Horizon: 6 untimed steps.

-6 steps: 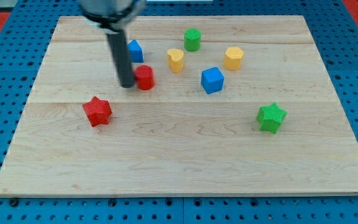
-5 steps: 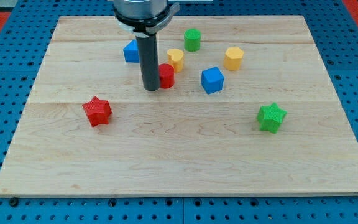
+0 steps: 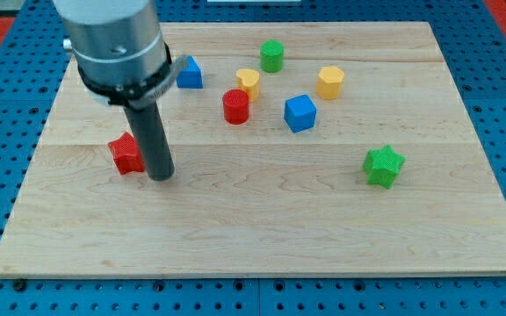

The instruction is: Move the red star towards the blue triangle

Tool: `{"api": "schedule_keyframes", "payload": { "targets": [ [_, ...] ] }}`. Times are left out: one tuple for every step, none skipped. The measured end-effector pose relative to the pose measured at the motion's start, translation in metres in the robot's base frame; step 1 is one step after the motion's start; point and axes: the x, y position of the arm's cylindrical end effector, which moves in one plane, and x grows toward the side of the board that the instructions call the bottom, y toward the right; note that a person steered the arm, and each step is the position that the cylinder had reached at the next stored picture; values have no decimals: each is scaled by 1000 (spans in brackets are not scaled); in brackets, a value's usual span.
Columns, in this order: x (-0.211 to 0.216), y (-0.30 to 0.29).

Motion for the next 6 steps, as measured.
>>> {"api": "schedule_keyframes", "payload": {
  "targets": [
    [7,-55],
    [-36,-64],
    [-79,-63],
    [-82,-27],
    [-59,-21],
    [-54,19]
  ]
}}
